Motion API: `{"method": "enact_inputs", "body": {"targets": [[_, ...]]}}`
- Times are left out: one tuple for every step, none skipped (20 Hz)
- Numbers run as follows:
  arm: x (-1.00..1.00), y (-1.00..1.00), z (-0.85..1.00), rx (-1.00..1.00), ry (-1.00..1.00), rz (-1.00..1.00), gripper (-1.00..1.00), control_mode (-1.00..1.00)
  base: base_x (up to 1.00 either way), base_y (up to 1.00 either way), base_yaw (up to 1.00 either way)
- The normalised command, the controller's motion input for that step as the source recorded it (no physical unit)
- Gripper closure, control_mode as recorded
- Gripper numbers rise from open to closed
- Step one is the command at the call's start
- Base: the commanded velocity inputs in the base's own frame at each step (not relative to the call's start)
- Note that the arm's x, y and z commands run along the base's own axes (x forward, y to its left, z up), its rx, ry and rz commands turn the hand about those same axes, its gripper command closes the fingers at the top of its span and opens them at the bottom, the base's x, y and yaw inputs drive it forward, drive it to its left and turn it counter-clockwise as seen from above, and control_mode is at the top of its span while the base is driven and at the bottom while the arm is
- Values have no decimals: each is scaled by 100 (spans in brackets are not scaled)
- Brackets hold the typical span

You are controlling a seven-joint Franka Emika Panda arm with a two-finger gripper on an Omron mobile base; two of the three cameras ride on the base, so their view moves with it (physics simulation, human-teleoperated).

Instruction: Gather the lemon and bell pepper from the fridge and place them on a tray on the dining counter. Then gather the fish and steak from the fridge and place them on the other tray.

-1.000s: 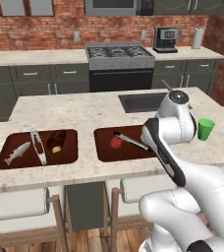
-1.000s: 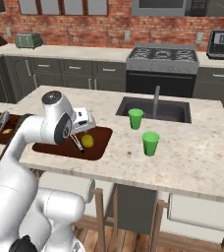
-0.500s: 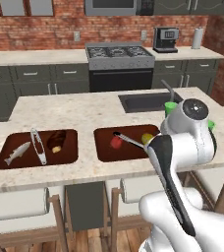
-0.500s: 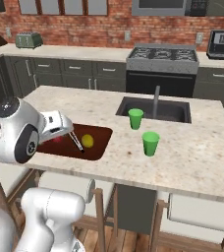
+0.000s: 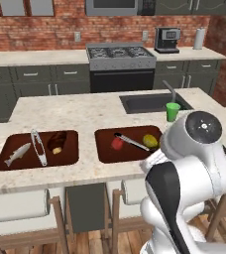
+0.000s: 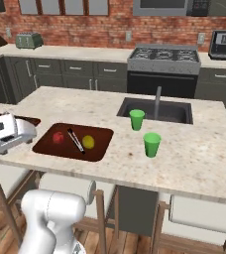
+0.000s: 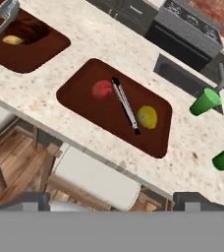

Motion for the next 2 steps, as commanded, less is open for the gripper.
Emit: {"method": "enact_inputs", "body": {"targets": [[-80, 24, -2, -1, -9, 1, -100, -100, 0, 0, 0], [-85, 16, 0, 0, -15, 0, -100, -100, 0, 0, 0]]}}
